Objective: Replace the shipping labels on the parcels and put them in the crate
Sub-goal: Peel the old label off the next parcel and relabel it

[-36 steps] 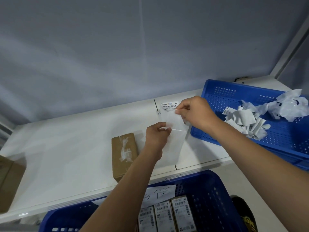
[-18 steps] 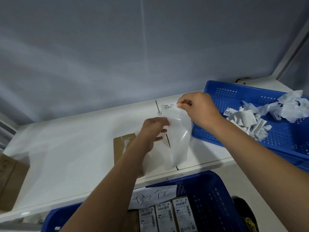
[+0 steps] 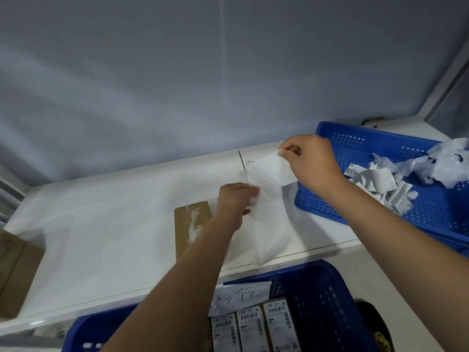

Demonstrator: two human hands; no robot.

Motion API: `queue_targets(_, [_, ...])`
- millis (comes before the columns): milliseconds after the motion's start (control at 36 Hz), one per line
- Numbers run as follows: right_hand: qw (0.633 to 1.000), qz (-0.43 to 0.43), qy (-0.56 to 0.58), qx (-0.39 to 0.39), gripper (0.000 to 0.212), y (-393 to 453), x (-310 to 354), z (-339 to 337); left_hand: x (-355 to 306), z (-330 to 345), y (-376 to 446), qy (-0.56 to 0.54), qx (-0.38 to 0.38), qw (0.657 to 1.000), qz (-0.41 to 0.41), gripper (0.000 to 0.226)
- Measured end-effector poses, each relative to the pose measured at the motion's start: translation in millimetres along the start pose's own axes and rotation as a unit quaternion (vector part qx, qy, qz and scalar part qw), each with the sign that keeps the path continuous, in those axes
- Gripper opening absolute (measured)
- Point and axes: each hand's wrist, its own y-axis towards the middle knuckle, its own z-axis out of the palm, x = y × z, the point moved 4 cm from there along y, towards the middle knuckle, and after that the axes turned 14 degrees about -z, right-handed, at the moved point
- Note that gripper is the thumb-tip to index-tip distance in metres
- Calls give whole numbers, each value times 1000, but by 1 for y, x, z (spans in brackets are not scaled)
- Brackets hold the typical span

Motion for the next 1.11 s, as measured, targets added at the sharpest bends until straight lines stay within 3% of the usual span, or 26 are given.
queue_targets(361, [987,21,-73,-142,15,11,2,-39,16,0,9,12,-27,999,-19,8])
queue_targets(583, [972,53,-80,-214,17,9,0,-56,25,1,11,-45,-16,995,-86,9])
queue_targets(917, [982,102,-29,-157,22,-12,6,-47,-14,12,-5,-68,32,997,-25,21])
queue_targets(1028, [983,155,11,-96,31,-37,7,-46,1,10,-13,-32,-6,999,-14,10])
queue_targets(1111, [973,198,53,-102,36,-55,12,-47,14,0,-18,-3,-64,998,-18,24])
